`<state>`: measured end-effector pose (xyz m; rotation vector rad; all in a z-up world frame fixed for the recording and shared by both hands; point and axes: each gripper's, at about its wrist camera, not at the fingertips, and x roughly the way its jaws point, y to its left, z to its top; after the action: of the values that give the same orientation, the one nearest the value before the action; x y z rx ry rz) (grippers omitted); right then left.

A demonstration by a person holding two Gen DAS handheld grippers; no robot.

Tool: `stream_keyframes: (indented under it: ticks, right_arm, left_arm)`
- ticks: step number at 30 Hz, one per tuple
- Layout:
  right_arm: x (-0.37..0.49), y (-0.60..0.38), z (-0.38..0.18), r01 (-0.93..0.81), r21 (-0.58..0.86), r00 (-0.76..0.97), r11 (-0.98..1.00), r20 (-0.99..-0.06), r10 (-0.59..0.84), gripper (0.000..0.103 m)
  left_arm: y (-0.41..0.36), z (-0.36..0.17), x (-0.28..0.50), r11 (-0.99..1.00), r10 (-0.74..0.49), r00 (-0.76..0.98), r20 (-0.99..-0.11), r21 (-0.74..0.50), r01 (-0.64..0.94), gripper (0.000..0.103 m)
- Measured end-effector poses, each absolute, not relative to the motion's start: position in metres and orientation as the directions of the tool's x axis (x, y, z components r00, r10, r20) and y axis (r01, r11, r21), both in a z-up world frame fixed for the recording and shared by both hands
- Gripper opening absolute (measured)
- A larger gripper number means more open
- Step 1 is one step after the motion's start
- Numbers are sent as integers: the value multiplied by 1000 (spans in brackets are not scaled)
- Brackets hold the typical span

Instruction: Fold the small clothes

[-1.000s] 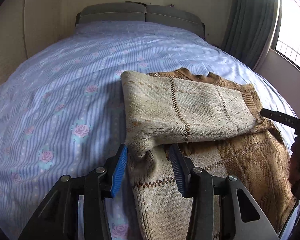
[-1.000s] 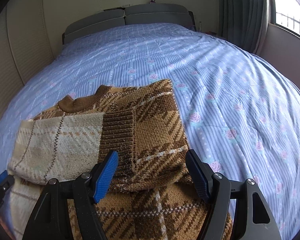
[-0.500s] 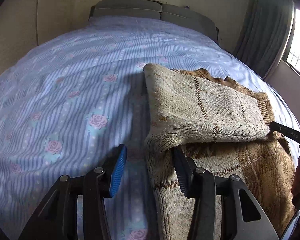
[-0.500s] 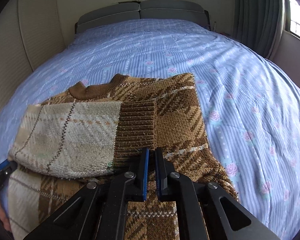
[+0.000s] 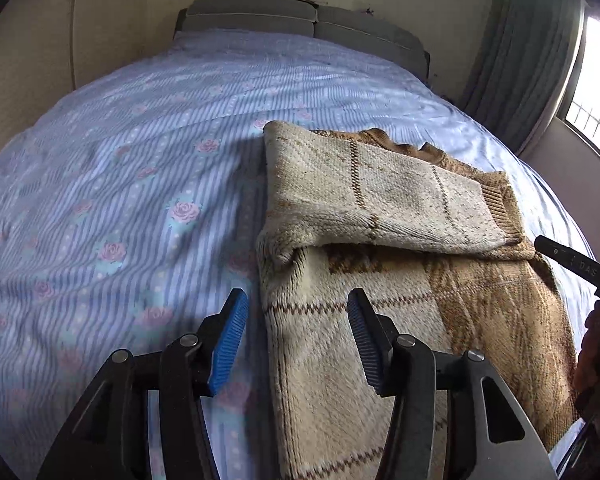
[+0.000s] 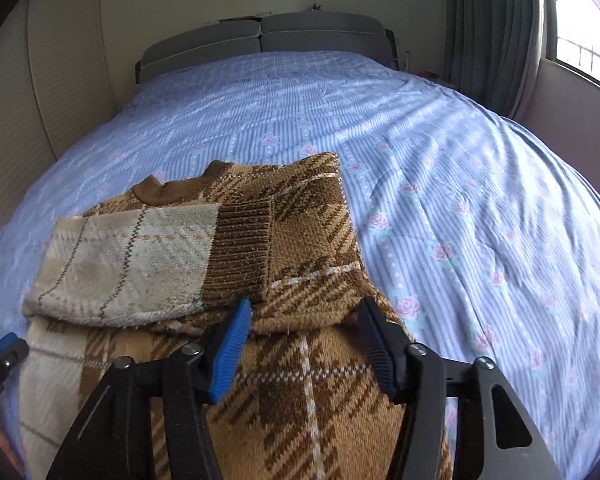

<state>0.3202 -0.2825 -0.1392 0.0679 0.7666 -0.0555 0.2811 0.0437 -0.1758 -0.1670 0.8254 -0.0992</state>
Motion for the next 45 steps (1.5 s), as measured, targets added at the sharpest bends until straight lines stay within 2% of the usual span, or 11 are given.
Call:
stream_keyframes:
  ticks: [9,15,19,22,35,38,45]
  right_arm:
    - [216,-293,-130,98,34,737,995,-674,-50,61]
    - [147,-322,-140,154,25,728,988,-678,-97,61]
    - [133,-339,-139,189,70,713,980,-695,-87,61]
    - [123,-339,-143,195,45,713,980,-692,-110,61]
    - [115,-346,-178,173,87,663,981,-747,-51,60]
    - [116,-343,-183,165,98,654,981,-756,-35,60]
    - [116,-351,-193,184,150,631,971,-776,1,58]
  left_arm:
    - [27,-171,177,986,-77,703,-706,-161,-53,54]
    - [24,-181,135,979,-99,702,-706,-197,-61,57]
    - [21,-185,116,975,-111,701,-705,-213,-59,57]
    - [17,-186,108,974,-123,701,-702,-221,-51,57]
    - [9,-208,93,977,-126,689,-714,-212,-41,54]
    - [12,-212,92,972,-135,684,-717,-231,-51,50]
    - [12,-217,93,965,-153,674,-723,-257,-56,47]
